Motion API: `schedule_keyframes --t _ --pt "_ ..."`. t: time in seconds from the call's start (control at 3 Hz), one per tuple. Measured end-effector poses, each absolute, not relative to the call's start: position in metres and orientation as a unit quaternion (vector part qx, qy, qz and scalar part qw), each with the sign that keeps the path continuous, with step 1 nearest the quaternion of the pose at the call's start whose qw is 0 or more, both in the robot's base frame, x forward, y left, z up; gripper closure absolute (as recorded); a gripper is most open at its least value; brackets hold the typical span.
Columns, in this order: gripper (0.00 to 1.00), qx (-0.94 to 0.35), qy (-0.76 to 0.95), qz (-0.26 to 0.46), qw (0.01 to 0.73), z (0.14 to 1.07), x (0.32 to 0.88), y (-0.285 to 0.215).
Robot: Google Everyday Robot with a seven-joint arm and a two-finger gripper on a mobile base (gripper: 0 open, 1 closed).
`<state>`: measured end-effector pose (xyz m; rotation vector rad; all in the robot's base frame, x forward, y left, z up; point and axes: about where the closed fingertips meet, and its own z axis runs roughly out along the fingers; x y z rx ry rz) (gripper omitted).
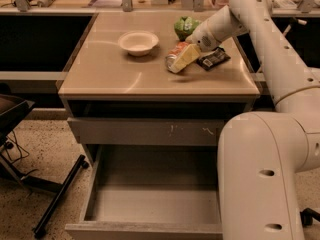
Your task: Place coke can into middle drawer
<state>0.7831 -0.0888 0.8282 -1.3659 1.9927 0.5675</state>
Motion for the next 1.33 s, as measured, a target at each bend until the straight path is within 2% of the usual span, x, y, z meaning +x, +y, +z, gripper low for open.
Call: schedule_keyframes --t 0.33,1.0,1.33 --pt "0.19 -0.521 0.760 0.216 0.324 0.828 0.783 -0.089" --pt "0.66 -0.522 0.761 0.215 0.320 0.830 0.776 -0.098" --pt "0.89 -0.525 0.753 0.223 0.328 0.846 0.747 -0.142"
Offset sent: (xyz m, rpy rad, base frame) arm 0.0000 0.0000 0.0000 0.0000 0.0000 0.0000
